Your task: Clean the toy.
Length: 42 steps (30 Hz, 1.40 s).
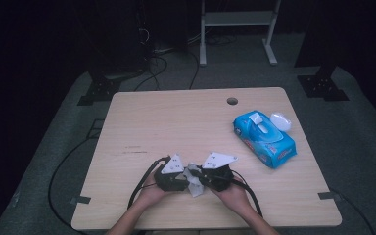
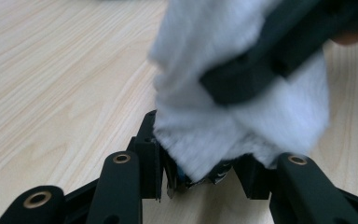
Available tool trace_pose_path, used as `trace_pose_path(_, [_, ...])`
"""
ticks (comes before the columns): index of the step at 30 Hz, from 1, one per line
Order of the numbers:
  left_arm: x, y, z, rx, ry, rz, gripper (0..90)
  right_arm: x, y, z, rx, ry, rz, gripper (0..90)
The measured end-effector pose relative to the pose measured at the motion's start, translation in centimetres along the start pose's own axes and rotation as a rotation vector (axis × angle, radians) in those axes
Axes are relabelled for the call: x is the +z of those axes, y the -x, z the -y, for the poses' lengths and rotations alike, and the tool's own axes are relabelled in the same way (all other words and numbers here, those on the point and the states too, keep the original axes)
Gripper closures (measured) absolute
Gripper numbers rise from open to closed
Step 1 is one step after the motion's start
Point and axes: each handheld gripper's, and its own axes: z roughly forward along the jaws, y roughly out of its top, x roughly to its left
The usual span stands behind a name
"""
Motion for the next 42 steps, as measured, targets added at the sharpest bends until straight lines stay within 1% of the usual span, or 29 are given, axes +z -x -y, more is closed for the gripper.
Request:
trace_pose_path(3, [-0.1,-0.1,0.0,0.003,0.005,0.002,58.2,-1.1,1.3,0.3,-0.003,-0.009,0.083,82.1])
trace_pose_path(6, [-0.2,-0.2,0.1,0.008,0.004,0.0,58.3,-2.5,2.6,1.0,-0.005,-0.036,0.167,82.1])
trace_pose_path(7, [-0.2,-0.1,0.1,0.008,0.003,0.0,58.3,-2.8,3.0,1.3,0.009,-0.033,0.166,82.1])
trace_pose_path(8, [-0.2,-0.1,0.1,0.008,0.006,-0.002,58.3,-3.0,3.3,1.4,0.041,-0.023,0.15,82.1])
trace_pose_path(9, [-0.2,-0.1,0.1,0.009,0.002,-0.002,58.3,-3.0,3.3,1.5,0.049,-0.021,0.153,82.1])
trace_pose_path(10, [-0.2,-0.1,0.1,0.01,0.001,-0.003,58.2,-2.8,3.0,1.4,0.04,-0.017,0.153,82.1])
trace_pose_path(12, [-0.1,0.0,0.1,0.011,0.003,-0.004,58.2,-2.1,2.1,1.2,0.058,0.001,0.067,82.0])
trace_pose_path(13, [-0.2,0.0,0.1,0.016,0.0,-0.005,58.3,-1.7,1.6,1.1,0.049,0.009,0.031,81.9])
trace_pose_path(14, [-0.2,0.0,0.1,0.016,-0.001,-0.005,58.3,-1.4,1.2,0.9,0.036,0.011,0.005,81.9])
trace_pose_path(15, [-0.3,0.0,0.1,0.017,-0.003,-0.007,58.3,-1.2,0.9,0.8,0.025,0.005,-0.003,81.9])
trace_pose_path(17, [-0.3,-0.1,0.2,0.016,-0.002,-0.01,58.3,-1.3,1.2,0.6,0.007,-0.011,0.023,81.9])
trace_pose_path(19, [-0.5,-0.2,0.2,0.019,-0.005,-0.012,58.3,-1.9,2.2,0.8,0.004,-0.023,0.093,81.9])
trace_pose_path(20, [-0.5,-0.3,0.3,0.02,-0.003,-0.01,58.3,-2.5,3.0,1.1,0.015,-0.032,0.134,82.0])
trace_pose_path(21, [-0.5,-0.3,0.3,0.019,-0.001,-0.01,58.3,-3.0,3.8,1.4,0.032,-0.023,0.156,82.0])
trace_pose_path(23, [-0.5,-0.3,0.3,0.016,0.003,-0.008,58.3,-4.1,5.1,2.0,0.052,-0.039,0.228,81.9])
trace_pose_path(24, [-0.5,-0.2,0.3,0.016,0.004,-0.007,58.4,-4.4,5.6,2.2,0.087,-0.025,0.21,82.0])
trace_pose_path(25, [-0.4,-0.2,0.3,0.018,0.002,-0.009,58.5,-4.5,5.7,2.3,0.113,-0.02,0.211,82.0])
trace_pose_path(27, [-0.5,-0.2,0.3,0.018,0.002,-0.009,58.5,-4.2,5.1,2.2,0.084,-0.019,0.221,82.0])
trace_pose_path(29, [-0.6,-0.3,0.3,0.028,-0.005,-0.011,58.5,-3.8,4.3,2.0,0.068,-0.002,0.172,81.9])
trace_pose_path(30, [-0.6,-0.3,0.3,0.023,-0.004,-0.011,58.5,-3.7,4.0,1.8,0.048,-0.006,0.164,81.9])
trace_pose_path(31, [-0.7,-0.3,0.4,0.019,-0.003,-0.011,58.5,-3.6,3.8,1.6,0.029,-0.014,0.173,81.8])
trace_pose_path(32, [-0.7,-0.3,0.4,0.015,-0.001,-0.011,58.5,-3.6,4.0,1.6,0.027,-0.016,0.177,81.8])
trace_pose_path(35, [-0.7,-0.3,0.4,0.015,0.002,-0.01,58.6,-4.3,5.7,2.1,0.082,-0.024,0.216,81.7])
trace_pose_path(36, [-0.6,-0.4,0.4,0.017,0.001,-0.006,58.6,-4.7,6.4,2.3,0.122,-0.011,0.189,81.7])
trace_pose_path(37, [-0.5,-0.3,0.3,0.018,0.002,-0.006,58.6,-4.8,6.7,2.4,0.153,-0.007,0.182,81.8])
trace_pose_path(38, [-0.4,-0.3,0.3,0.018,0.003,-0.006,58.6,-4.8,6.4,2.3,0.142,-0.012,0.198,81.9])
trace_pose_path(39, [-0.4,-0.3,0.3,0.018,0.004,-0.006,58.6,-4.7,6.0,2.2,0.112,-0.019,0.218,81.9])
trace_pose_path(40, [-0.5,-0.3,0.3,0.016,0.002,-0.005,58.6,-4.6,5.7,2.1,0.105,-0.016,0.21,81.9])
trace_pose_path(42, [-0.6,-0.4,0.3,0.02,-0.004,-0.007,58.6,-4.2,5.2,1.9,0.107,-0.001,0.161,81.9])
